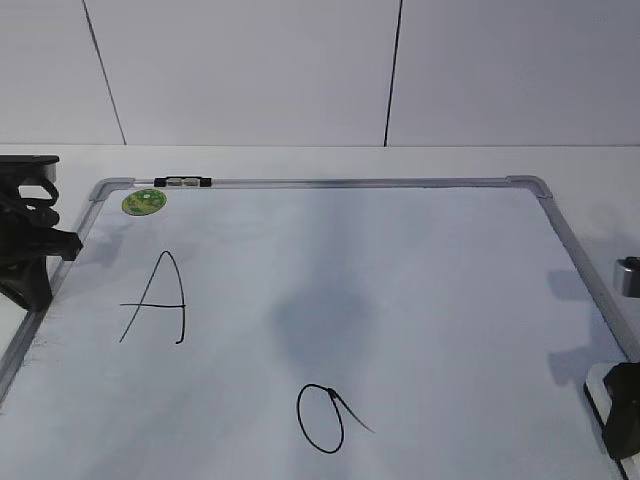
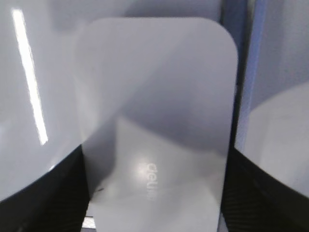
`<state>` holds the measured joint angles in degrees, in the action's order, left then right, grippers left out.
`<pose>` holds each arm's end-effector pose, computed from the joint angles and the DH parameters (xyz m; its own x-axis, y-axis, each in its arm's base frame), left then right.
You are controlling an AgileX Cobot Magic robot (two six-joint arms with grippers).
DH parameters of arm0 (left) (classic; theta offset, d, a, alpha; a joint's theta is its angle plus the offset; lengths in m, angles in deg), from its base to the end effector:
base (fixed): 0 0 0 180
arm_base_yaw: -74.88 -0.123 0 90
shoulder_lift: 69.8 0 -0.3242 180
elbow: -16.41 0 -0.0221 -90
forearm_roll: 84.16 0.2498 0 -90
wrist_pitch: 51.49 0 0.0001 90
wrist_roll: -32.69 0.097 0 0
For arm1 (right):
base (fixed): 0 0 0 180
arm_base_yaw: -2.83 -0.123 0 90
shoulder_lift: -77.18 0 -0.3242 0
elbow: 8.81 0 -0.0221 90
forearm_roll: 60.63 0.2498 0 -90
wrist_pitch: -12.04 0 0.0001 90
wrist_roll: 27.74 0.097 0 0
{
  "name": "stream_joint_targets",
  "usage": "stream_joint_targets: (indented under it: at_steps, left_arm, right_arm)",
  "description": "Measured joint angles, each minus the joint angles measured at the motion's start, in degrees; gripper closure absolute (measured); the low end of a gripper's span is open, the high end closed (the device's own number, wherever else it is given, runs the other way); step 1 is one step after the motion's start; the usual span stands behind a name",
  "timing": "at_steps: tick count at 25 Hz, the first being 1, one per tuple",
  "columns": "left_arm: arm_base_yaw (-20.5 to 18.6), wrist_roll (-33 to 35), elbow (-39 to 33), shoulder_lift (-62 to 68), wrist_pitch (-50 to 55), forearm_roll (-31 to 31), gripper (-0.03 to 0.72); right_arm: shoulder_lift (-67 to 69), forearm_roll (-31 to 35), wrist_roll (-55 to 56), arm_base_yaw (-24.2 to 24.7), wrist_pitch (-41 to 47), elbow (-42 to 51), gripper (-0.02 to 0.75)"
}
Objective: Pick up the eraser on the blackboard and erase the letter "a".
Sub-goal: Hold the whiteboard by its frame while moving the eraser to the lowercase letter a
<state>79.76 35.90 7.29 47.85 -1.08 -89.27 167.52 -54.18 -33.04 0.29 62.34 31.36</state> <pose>0.3667 -0.0380 0.1817 -0.9951 0.0841 -0.0511 0.0875 0.9938 -0.0686 0.2045 0.0175 0.2051 -0.9979 -0.0646 0.0092 -0.0636 0.9942 0.0866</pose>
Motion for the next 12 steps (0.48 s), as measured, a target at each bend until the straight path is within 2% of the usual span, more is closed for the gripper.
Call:
stream_joint_targets:
  at_steps: [7,12]
  left_arm:
    - [0.0,0.0,0.0,0.0,0.0,0.0,0.663]
    - [0.0,0.0,0.0,0.0,-0.1,0.0,0.663]
  right_arm:
    - [0.1,-0.1,0.0,0.0,0.6,-0.4,0.174]
    - [0.2,-0.4,0.0,0.0,4.3,-2.8,0.175]
